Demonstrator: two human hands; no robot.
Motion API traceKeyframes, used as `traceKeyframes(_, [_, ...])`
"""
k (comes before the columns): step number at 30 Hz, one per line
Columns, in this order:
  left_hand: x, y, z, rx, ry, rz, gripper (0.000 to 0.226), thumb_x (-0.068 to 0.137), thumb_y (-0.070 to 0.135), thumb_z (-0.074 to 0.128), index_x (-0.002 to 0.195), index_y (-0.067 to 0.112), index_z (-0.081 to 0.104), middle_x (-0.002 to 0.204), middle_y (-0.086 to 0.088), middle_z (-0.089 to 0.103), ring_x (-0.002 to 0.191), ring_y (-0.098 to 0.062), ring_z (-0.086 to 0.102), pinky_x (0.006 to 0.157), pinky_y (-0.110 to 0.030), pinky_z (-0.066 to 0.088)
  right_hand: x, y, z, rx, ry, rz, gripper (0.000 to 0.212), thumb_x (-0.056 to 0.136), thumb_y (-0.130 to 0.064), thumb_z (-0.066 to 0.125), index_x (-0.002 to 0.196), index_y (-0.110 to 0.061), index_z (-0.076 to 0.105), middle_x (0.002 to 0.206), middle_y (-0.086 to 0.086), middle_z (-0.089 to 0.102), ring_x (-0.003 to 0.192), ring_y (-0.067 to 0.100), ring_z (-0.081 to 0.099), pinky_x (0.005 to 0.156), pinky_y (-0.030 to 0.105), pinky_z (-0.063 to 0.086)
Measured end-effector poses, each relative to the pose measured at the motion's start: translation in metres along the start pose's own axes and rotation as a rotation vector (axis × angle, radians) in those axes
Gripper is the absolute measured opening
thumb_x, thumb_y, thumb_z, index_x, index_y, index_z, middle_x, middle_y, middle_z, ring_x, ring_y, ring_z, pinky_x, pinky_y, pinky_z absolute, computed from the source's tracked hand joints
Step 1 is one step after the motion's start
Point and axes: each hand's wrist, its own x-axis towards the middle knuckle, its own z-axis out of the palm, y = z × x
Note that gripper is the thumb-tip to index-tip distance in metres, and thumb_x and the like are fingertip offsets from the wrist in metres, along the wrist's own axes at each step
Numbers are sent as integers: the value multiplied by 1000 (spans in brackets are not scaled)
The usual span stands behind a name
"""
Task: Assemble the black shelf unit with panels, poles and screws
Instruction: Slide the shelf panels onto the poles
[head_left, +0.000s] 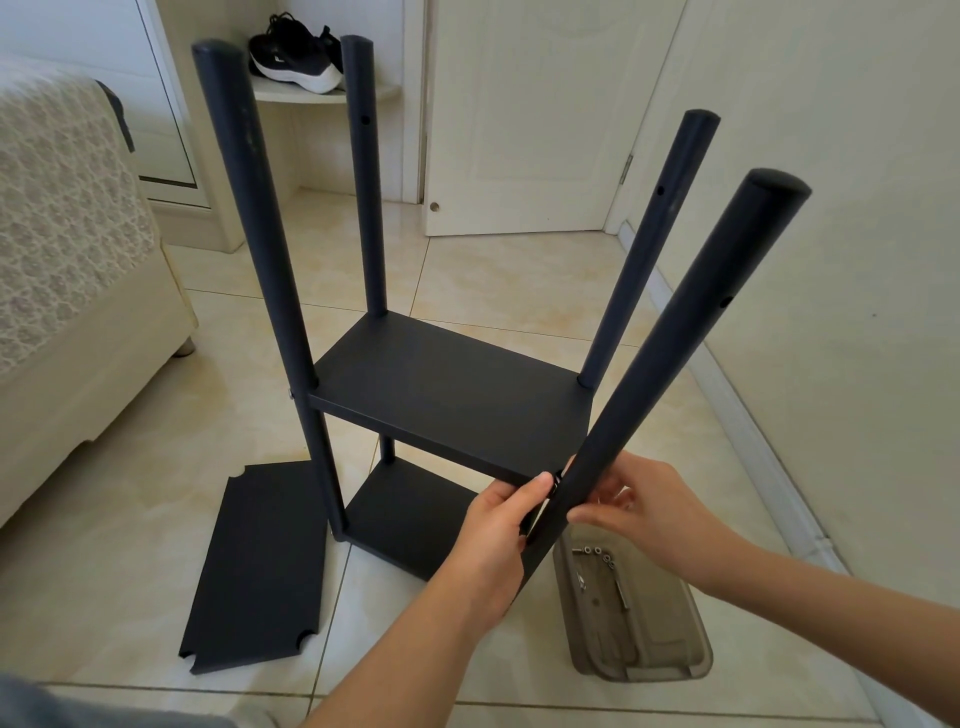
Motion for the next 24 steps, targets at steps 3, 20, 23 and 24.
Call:
traceKeyframes(3, [2,0,-1,13,18,-7,15,94,32,67,87,21,72,88,0,75,84,-9,73,65,-21,47,0,1,1,-12,-6,10,32,81,-34,76,89,-49,48,81,-25,60,84,-16,57,63,0,44])
traceKeyframes(20, [5,-1,-1,22,53,-34,12,93,28,67,86,19,70,78,3,73,74,-5,73,67,-25,49,-2,-3,-4,-5,-17,39,30,82,-30,76,92,-45,52,85,-21,64,78,-5,63,65,4,47])
traceKeyframes(23, [5,0,-1,27,51,-33,13,94,27,67,85,18,71,77,3,73,73,-5,72,59,-20,52,-2,-4,-3,-3,-21,42,29,82,-31,76,94,-44,53,87,-21,64,78,-4,63,65,5,48])
traceKeyframes(24, [5,0,-1,23,52,-33,13,94,26,66,86,17,70,76,3,73,72,-5,72,55,-19,53,-2,-4,-3,-4,-22,44,29,82,-31,76,95,-43,53,87,-21,64,78,-5,63,65,5,48])
